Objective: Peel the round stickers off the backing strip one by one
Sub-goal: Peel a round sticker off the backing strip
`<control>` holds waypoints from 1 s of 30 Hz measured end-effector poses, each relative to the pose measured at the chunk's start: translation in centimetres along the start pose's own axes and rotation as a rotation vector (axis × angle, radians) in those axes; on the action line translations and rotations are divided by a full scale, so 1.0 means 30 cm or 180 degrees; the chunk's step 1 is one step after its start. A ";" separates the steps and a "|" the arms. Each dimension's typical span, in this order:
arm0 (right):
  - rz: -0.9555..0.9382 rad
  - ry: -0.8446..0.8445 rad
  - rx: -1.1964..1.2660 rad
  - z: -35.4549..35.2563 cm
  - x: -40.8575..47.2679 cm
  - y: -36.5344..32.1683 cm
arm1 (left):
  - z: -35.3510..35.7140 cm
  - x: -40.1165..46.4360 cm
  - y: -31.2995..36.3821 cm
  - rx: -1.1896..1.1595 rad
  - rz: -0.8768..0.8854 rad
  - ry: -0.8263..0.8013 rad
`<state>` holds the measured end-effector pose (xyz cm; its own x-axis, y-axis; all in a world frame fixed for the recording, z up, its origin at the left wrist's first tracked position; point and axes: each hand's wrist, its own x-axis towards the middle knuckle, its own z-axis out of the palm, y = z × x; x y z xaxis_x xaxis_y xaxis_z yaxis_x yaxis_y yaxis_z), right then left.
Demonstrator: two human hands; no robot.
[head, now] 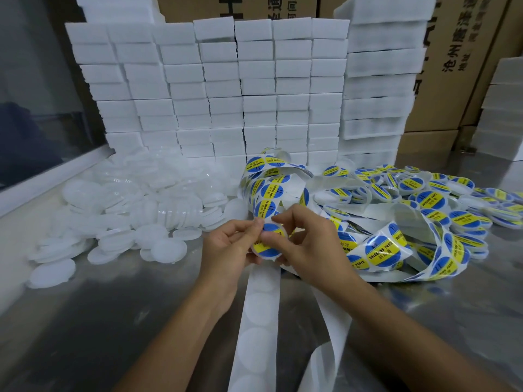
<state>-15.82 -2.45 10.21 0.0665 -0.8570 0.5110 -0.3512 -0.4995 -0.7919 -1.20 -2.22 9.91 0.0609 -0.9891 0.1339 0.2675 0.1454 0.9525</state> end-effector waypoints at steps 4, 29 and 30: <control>0.0094 0.0406 0.0527 -0.015 0.005 -0.006 | 0.008 0.001 -0.002 -0.0479 -0.0186 -0.0441; -0.0202 -0.0328 -0.0297 -0.022 0.021 0.011 | -0.018 0.011 0.011 -0.0621 -0.0063 0.0191; -0.0281 -0.0339 -0.0354 -0.025 0.018 0.009 | -0.019 0.013 0.013 -0.0595 -0.0061 0.0262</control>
<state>-16.58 -2.96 10.52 0.1983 -0.8219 0.5340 -0.4403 -0.5614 -0.7007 -0.51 -2.54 10.16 0.1304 -0.9877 0.0860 0.4428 0.1356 0.8863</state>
